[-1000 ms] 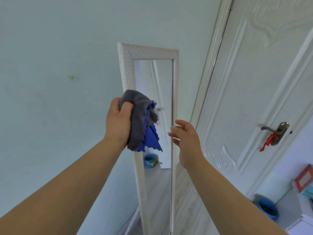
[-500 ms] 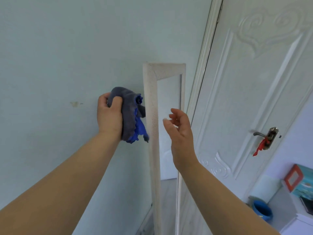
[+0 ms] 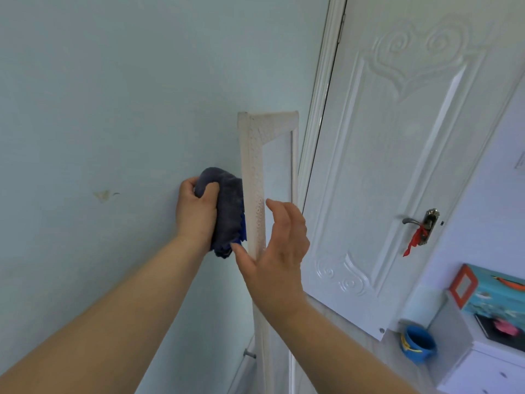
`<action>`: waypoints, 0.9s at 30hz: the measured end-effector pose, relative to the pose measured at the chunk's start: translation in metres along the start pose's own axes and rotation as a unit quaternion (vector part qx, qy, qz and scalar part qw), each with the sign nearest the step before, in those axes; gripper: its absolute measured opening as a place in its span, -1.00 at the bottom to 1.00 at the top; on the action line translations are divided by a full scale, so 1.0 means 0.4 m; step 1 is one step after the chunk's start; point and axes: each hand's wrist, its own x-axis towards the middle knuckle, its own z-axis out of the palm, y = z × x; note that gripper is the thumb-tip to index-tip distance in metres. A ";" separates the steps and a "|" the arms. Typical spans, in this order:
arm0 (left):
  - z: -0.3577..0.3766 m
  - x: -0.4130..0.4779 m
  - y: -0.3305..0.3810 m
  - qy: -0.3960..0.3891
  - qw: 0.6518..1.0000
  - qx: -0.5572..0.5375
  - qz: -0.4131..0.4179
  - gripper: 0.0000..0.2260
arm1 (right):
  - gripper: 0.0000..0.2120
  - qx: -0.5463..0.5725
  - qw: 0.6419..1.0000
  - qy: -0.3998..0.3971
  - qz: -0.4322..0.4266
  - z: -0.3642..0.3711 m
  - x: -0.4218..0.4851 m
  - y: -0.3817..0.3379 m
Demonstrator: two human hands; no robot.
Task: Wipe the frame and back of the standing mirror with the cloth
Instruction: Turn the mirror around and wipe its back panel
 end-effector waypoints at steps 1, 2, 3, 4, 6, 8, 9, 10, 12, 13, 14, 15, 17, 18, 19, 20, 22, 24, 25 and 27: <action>0.003 0.001 -0.002 0.001 1.000 0.002 -0.002 -0.71 | -0.27 -0.018 1.000 0.016 -0.017 0.002 -0.001 0.001; 0.007 0.004 -0.004 0.000 1.000 0.003 -0.004 -0.71 | -0.30 -0.033 0.999 0.028 -0.030 0.003 0.000 0.002; 0.011 0.008 -0.007 -0.003 1.000 0.002 -0.006 -0.74 | -0.31 -0.044 0.998 0.034 -0.036 0.003 0.000 0.002; 0.015 0.011 -0.009 -0.006 1.000 0.003 -0.006 -0.78 | -0.32 -0.049 0.997 0.038 -0.039 0.002 0.000 0.003; 0.022 0.017 -0.011 -0.007 1.000 0.013 0.001 -0.85 | -0.32 -0.050 0.997 0.044 -0.044 0.000 -0.003 0.006; 0.028 0.020 -0.012 -0.012 1.000 0.019 0.006 -0.85 | -0.33 -0.042 0.997 0.050 -0.047 -0.006 -0.010 0.007; 0.032 0.020 -0.012 -0.015 1.000 0.017 0.005 -0.84 | -0.32 -0.032 0.997 0.052 -0.047 -0.008 -0.013 0.007; 0.036 0.020 -0.014 -0.018 1.000 0.015 0.002 -0.84 | -0.32 -0.017 0.998 0.052 -0.042 -0.009 -0.014 0.008; 0.044 0.019 -0.020 -0.021 1.000 0.015 -0.002 -0.83 | -0.31 0.013 0.999 0.047 -0.022 -0.013 -0.010 0.011; 0.047 0.019 -0.023 -0.022 1.000 0.016 -0.001 -0.84 | -0.31 0.022 0.999 0.046 -0.014 -0.016 -0.003 0.014; 0.047 0.021 -0.028 -0.022 1.000 0.018 0.002 -0.84 | -0.30 0.027 0.998 0.047 -0.009 -0.020 0.003 0.020; 0.048 0.023 -0.031 -0.023 0.999 0.022 0.005 -0.85 | -0.29 0.027 0.998 0.050 -0.006 -0.026 0.011 0.027; 0.050 0.027 -0.039 -0.026 0.999 0.034 0.011 -0.85 | -0.29 0.025 0.998 0.053 -0.001 -0.042 0.023 0.045; 0.050 0.029 -0.043 -0.025 0.999 0.040 0.013 -0.84 | -0.30 0.026 0.998 0.053 0.003 -0.050 0.029 0.053; 0.052 0.030 -0.047 -0.026 0.999 0.043 0.014 -0.84 | -0.31 0.026 0.998 0.053 0.012 -0.062 0.035 0.064; 0.057 0.029 -0.052 -0.028 0.998 0.047 0.014 -0.83 | -0.33 0.025 0.998 0.054 0.022 -0.075 0.041 0.075; 0.064 0.025 -0.060 -0.033 0.998 0.052 0.010 -0.76 | -0.38 0.027 0.998 0.051 0.035 -0.099 0.055 0.092; 0.077 0.017 -0.068 -0.042 0.997 0.064 0.003 -0.68 | -0.41 0.021 0.997 0.051 0.046 -0.125 0.066 0.107; 0.084 0.012 -0.072 -0.045 0.996 0.072 0.001 -0.65 | -0.42 0.019 0.997 0.052 0.051 -0.137 0.071 0.113; 0.097 0.003 -0.073 -0.054 0.995 0.082 -0.005 -0.61 | -0.45 0.023 0.997 0.050 0.061 -0.159 0.081 0.125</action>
